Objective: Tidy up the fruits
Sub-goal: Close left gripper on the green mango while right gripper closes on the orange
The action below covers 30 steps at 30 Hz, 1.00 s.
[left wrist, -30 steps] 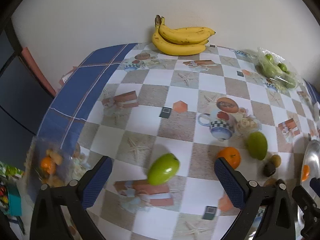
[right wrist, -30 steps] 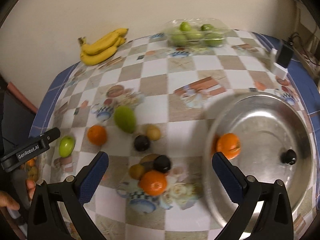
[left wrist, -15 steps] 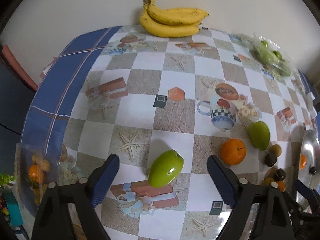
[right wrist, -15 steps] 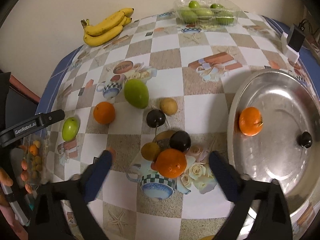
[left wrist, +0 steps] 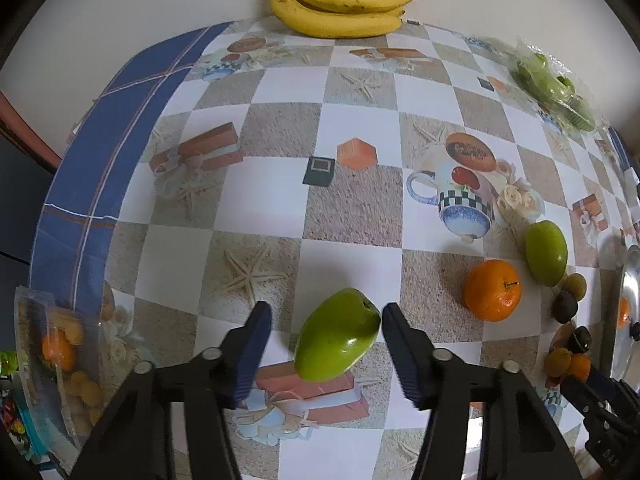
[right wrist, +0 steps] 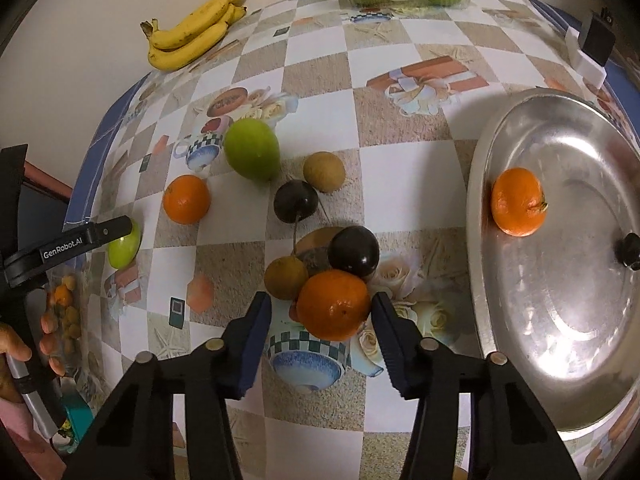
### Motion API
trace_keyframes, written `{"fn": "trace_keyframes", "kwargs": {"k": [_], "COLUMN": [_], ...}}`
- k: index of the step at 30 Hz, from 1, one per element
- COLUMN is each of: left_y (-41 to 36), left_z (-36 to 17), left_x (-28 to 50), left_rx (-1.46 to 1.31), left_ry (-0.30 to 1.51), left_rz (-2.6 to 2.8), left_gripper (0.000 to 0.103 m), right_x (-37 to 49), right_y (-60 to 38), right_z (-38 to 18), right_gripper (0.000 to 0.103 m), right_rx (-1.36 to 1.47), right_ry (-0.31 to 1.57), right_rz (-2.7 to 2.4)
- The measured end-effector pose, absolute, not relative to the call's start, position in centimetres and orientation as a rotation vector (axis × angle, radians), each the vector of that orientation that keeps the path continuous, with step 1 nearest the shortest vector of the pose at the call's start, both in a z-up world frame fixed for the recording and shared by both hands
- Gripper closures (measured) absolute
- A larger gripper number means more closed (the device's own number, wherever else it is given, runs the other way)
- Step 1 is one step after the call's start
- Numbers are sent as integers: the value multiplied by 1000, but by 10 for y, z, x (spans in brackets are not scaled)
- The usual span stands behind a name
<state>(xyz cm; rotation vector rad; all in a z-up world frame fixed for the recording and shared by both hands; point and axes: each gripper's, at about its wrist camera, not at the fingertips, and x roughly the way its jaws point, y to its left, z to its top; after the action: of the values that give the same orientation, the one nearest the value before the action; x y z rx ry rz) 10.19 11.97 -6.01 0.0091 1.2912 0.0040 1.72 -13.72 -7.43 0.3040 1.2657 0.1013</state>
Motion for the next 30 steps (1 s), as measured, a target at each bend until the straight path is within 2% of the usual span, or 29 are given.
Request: {"fn": "trace_keyframes", "kwargs": {"k": [3, 6, 30], "left_y": [115, 110, 89], "left_z": [-63, -62, -33], "left_x": [102, 100, 73], "left_rx": [3, 29, -72], "left_ry": [1300, 1296, 1291], "left_rz": [-12, 1, 38], "left_gripper": [58, 58, 60], "right_x": [17, 16, 6], "right_y": [-140, -142, -150], "right_z": [-75, -76, -49], "right_gripper": [59, 63, 65], "right_rx": [319, 326, 353], "right_ry": [1269, 1275, 1215], "right_rz": [95, 94, 136]}}
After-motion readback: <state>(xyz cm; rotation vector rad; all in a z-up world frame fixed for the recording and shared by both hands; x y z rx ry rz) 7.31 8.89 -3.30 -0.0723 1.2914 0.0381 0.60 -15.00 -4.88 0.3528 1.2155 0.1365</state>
